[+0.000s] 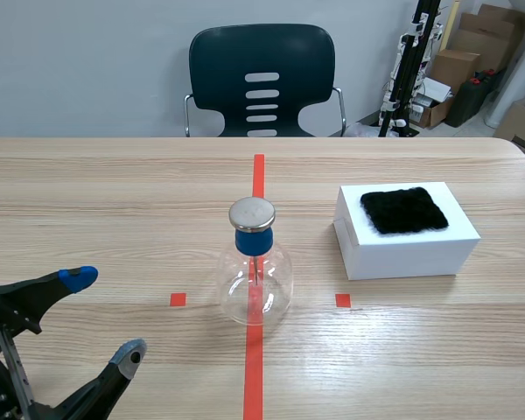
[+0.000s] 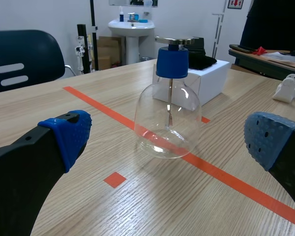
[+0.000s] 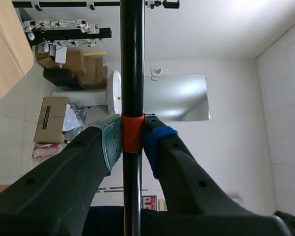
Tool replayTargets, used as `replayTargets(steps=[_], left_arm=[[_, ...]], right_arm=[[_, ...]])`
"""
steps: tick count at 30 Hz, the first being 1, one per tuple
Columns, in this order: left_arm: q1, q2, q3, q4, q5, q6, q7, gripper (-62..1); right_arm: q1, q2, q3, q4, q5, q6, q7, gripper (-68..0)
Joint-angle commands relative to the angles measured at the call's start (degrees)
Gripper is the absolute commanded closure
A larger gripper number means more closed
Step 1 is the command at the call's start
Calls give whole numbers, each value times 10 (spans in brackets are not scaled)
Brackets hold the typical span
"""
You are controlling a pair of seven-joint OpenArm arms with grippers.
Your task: Do the electroscope experiment. hold the rod still at the electroscope
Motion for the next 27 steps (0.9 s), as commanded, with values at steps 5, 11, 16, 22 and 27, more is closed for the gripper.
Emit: replayTargets(steps=[5,11,16,22,27], left_arm=[[-2,-5,-3,11,-6,-3,-10,-623],[-2,-5,-3,11,-6,-3,-10,-623],[-2,-5,-3,11,-6,-3,-10,-623],[-2,-5,-3,11,-6,-3,-10,-623],[-2,-5,-3,11,-6,-3,-10,-623]], right_arm=[[41,80,-61,36,-26,-9,-69,-4],[91,148,-142,71,-62,-9,-138,-4],[157,196,-242,89,-113,-8,-191,-4],[224,211,-354,88,-158,-9,-216,-4],[275,211,-433,83,-185,-9,-244,-4]])
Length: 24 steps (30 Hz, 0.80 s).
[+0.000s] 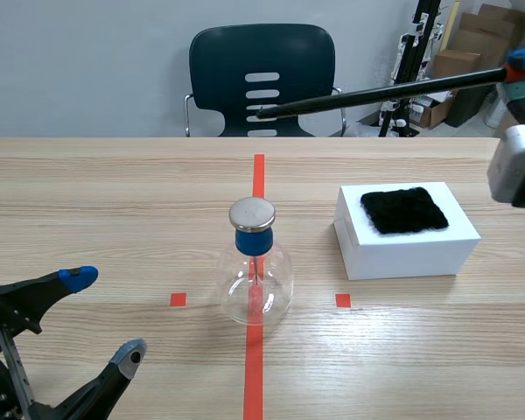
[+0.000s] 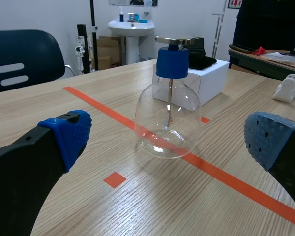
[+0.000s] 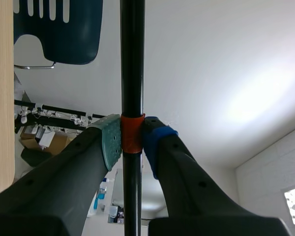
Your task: Do the electroscope experiment. hold the rod still at the electroscope
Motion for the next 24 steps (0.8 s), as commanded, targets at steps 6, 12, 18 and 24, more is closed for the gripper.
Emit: replayTargets(steps=[6,12,18,24], left_arm=[[-2,-5,-3,11,-6,-3,-10,-623],[-2,-5,-3,11,-6,-3,-10,-623],[-2,-5,-3,11,-6,-3,-10,-623],[-2,-5,-3,11,-6,-3,-10,-623]], right_arm=[[56,7,-55,-27,-30,-9,-12,-4],[73,-3,-86,-54,-61,-9,-15,-4],[73,-13,-89,-61,-78,-8,-7,-4],[72,-13,-92,-61,-92,-7,-7,-4]])
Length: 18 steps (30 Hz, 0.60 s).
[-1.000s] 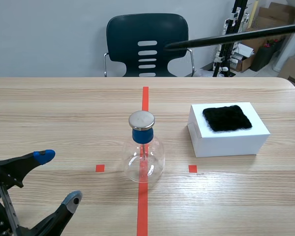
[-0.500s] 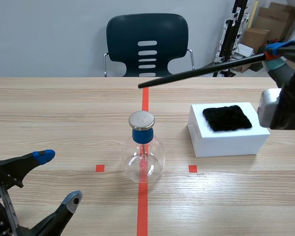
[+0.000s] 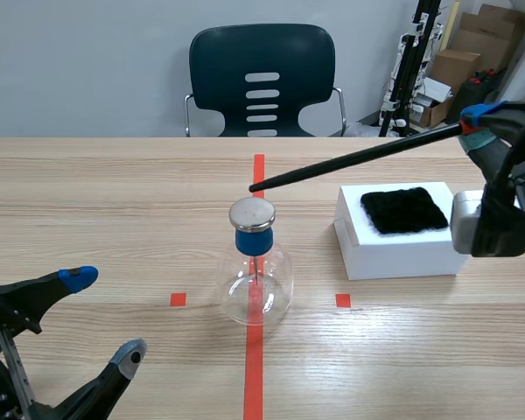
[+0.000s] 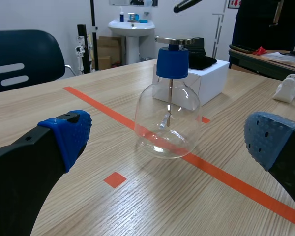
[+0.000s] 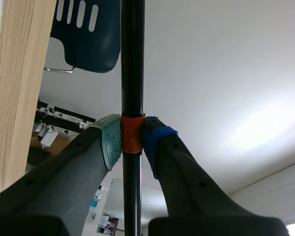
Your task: Do the electroscope experiment. hold the rod still at the electroscope
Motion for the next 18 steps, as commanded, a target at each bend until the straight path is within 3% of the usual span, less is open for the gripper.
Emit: replayTargets(steps=[1,18], left_arm=[[-2,-5,-3,11,-6,-3,-10,-623],[-2,-5,-3,11,-6,-3,-10,-623]], right_arm=[[10,8,5,5,2,-6,-4,-4],[10,8,5,3,-29,-4,-4,-4]])
